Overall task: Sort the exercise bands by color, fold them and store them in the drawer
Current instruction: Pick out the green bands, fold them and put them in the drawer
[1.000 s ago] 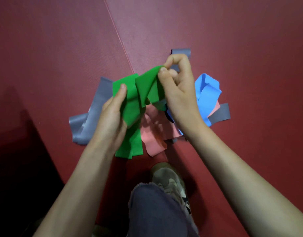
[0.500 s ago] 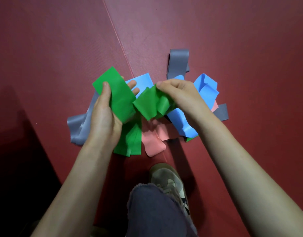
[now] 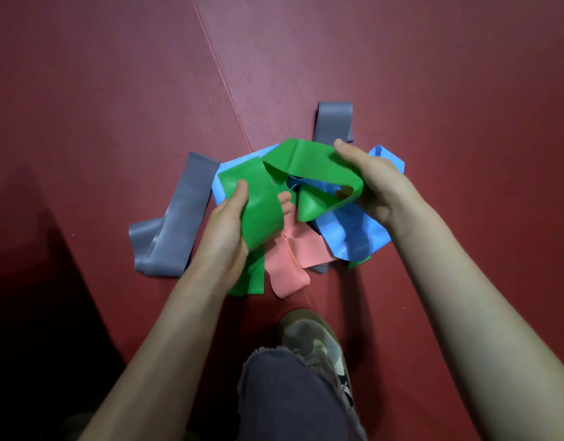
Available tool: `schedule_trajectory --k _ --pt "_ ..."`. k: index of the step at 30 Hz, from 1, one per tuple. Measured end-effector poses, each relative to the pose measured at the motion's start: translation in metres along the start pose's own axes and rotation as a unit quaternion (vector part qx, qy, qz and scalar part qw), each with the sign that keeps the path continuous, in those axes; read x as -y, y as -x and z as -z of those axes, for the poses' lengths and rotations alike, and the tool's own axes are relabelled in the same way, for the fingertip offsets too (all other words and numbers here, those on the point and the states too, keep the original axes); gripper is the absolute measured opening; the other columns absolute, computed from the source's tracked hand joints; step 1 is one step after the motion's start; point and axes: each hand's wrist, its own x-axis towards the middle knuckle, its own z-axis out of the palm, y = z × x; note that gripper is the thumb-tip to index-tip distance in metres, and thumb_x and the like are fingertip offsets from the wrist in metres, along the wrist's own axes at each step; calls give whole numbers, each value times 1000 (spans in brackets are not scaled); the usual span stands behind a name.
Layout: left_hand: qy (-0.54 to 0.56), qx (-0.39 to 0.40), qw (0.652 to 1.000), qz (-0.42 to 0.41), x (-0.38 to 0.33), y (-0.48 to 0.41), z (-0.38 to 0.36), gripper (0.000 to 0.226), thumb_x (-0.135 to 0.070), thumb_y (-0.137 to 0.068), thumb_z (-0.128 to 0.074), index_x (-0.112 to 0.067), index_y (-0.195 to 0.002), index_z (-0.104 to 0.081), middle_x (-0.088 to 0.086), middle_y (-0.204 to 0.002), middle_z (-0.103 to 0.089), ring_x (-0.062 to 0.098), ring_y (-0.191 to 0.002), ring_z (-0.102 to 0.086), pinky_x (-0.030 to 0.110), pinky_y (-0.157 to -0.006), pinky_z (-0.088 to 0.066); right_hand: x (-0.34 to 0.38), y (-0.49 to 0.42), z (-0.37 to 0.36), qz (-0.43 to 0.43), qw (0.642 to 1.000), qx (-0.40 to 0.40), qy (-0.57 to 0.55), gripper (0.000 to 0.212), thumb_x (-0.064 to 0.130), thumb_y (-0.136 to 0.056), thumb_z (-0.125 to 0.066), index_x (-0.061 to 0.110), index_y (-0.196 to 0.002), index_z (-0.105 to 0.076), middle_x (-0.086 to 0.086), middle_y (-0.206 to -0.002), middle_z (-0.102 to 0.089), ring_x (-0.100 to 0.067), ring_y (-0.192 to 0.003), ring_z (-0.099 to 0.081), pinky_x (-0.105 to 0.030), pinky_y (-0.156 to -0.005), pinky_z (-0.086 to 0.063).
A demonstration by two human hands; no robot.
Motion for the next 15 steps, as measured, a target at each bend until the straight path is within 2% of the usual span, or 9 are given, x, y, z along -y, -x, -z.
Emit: schedule_trajectory --k 2,4,6,8,10,13,15 --pt "7 7 1000 8 4 0 -4 43 -33 -97 -27 -8 -90 -61 3 -72 -74 13 -67 -70 26 -73 -56 -9 0 7 -19 1000 -2 0 12 23 -84 -62 11 -83 -64 0 -68 -68 -9 -58 -63 -17 -49 -48" --pt "21 9 1000 12 7 -1 -8 40 -31 -97 -29 -6 -96 -61 4 -73 -74 14 -68 -71 28 -74 -56 -20 0 17 -23 999 2 34 14 16 -84 -60 5 -92 -65 -4 -77 -68 -16 -71 -62 -22 -62 -53" --pt "31 5 999 16 9 -1 -8 37 -29 -97 -32 -5 -105 -58 5 -76 -74 14 -68 -71 27 -71 -57 -30 1 23 -6 995 5 100 6 11 -83 -60 8 -80 -65 -1 -64 -67 -17 -68 -58 -22 -64 -49" --pt "35 -3 999 22 10 -1 -9 36 -28 -97 -33 -6 -112 -56 5 -87 -71 11 -68 -70 26 -70 -56 -38 2 27 21 986 4 163 17 9 -82 -62 15 -66 -60 2 -57 -62 -13 -63 -53 -22 -65 -45" --pt "24 -4 999 25 11 -2 -10 34 -27 -97 -33 -9 -113 -56 1 -99 -67 7 -69 -69 25 -74 -55 -41 3 28 33 980 12 195 23 7 -81 -62 17 -60 -57 7 -52 -60 -9 -59 -51 -23 -65 -42" --pt "26 -11 999 31 13 -3 -15 34 -24 -98 -33 -9 -119 -54 2 -108 -64 8 -78 -66 26 -86 -50 -43 7 24 35 979 33 197 27 9 -83 -59 19 -58 -55 8 -49 -54 -7 -54 -46 -21 -59 -36" --pt "57 -14 998 38 15 -5 -16 36 -23 -98 -31 -6 -122 -52 1 -110 -63 10 -83 -63 26 -87 -48 -44 9 19 37 985 43 161 32 6 -84 -55 17 -55 -51 12 -41 -50 -2 -45 -46 -16 -54 -36"
